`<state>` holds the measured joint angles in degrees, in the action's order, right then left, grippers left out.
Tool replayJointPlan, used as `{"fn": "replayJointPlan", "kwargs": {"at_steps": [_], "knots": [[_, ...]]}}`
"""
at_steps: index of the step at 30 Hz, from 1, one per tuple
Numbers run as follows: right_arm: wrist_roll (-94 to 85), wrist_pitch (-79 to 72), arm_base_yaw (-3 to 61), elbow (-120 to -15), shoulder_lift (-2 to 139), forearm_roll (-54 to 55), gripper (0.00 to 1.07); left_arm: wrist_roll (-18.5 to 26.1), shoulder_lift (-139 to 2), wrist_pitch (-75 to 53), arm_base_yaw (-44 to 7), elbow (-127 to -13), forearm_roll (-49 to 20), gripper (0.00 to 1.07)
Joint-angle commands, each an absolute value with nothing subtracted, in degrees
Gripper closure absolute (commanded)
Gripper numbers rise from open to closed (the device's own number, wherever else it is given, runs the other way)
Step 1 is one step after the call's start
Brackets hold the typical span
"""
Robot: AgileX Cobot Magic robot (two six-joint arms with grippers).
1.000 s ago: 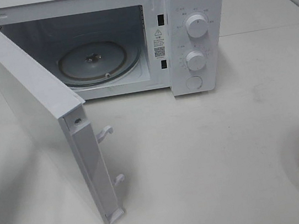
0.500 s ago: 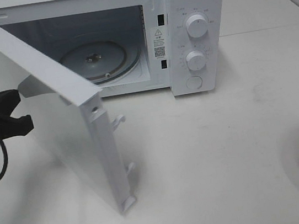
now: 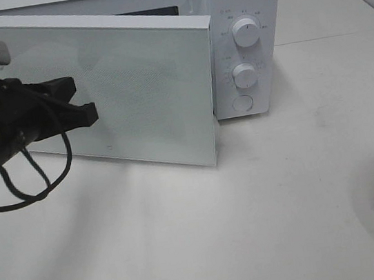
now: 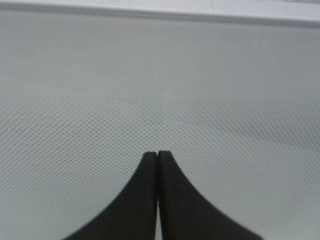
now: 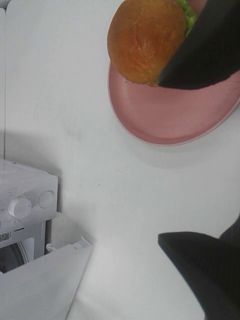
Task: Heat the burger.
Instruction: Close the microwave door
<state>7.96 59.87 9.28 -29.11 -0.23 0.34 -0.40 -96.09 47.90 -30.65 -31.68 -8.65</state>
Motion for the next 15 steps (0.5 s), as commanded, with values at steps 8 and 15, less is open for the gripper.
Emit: {"fn": "replayJointPlan", "kwargs": {"at_steps": [8, 15], "knots": [[7.3, 59.4, 9.1, -29.0, -1.7, 0.5, 0.32, 0.7, -100.7, 45.6, -34.1, -39.4, -13.1, 1.07], [7.3, 59.4, 9.1, -29.0, -1.7, 0.5, 0.32, 6.2, -105.0, 41.8, -36.9, -47.9, -20.1, 1.07]]}}
